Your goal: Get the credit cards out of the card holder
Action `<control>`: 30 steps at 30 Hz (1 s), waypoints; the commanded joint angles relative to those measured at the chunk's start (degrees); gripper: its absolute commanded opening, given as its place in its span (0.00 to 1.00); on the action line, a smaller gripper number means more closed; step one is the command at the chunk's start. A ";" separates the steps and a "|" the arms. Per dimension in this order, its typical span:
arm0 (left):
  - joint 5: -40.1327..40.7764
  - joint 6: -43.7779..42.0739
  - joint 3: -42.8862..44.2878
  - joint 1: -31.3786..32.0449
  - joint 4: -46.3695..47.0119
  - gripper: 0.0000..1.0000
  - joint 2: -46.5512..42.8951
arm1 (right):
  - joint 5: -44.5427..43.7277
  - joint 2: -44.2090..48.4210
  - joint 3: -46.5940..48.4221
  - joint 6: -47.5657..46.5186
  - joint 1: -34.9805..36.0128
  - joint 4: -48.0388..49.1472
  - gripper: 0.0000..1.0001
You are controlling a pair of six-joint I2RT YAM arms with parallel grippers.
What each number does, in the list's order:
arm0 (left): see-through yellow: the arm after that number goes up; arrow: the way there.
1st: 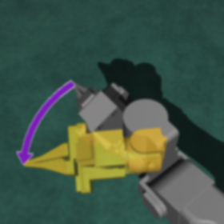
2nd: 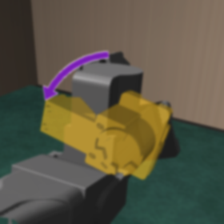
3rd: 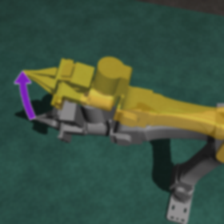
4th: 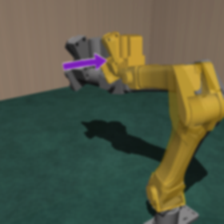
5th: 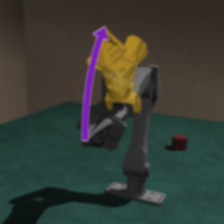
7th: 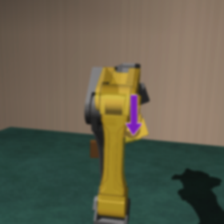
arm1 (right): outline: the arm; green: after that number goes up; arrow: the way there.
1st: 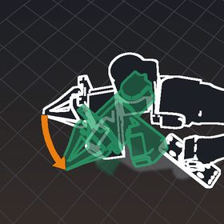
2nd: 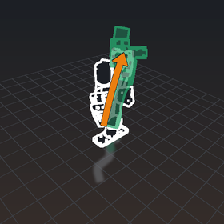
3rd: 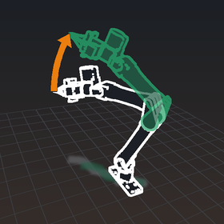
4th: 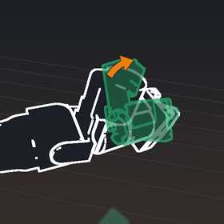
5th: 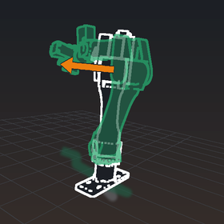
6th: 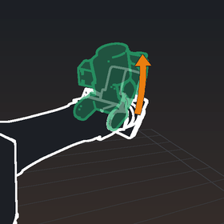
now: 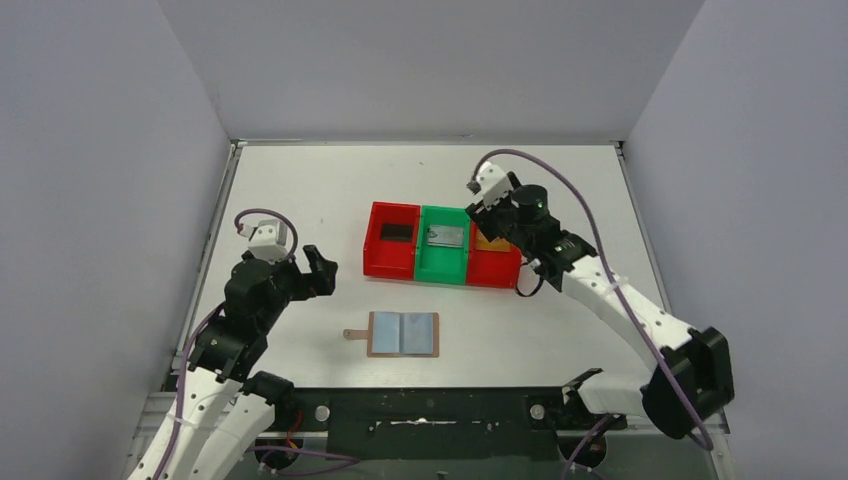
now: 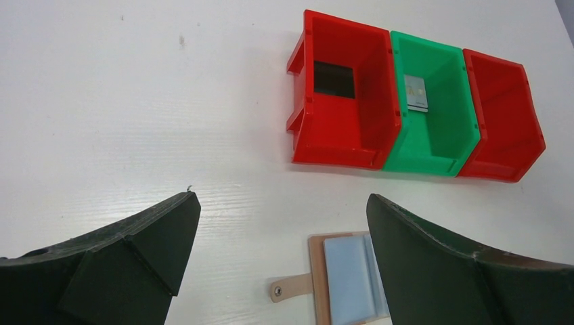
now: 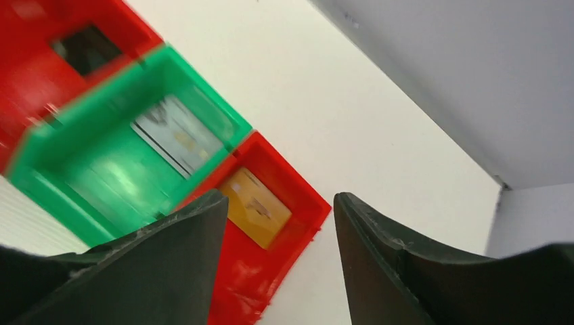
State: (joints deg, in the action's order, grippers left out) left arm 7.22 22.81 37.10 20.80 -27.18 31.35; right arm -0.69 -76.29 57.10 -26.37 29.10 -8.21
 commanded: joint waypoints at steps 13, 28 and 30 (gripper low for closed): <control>-13.56 3.85 -1.41 -0.85 6.62 0.90 9.24 | -2.15 11.31 -18.33 72.86 12.98 10.22 0.61; -30.37 14.26 -6.01 0.19 13.59 0.57 25.59 | -8.09 -1.96 -21.52 89.45 28.64 16.11 0.44; -29.46 14.41 -6.17 1.17 13.37 0.57 25.73 | -7.94 -3.16 -21.34 89.92 28.91 15.81 0.44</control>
State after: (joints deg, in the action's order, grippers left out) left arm -19.79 35.03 30.87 20.60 -18.57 57.17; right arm -7.49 -78.15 35.51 59.83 57.19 2.83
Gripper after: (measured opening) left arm 0.571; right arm 0.444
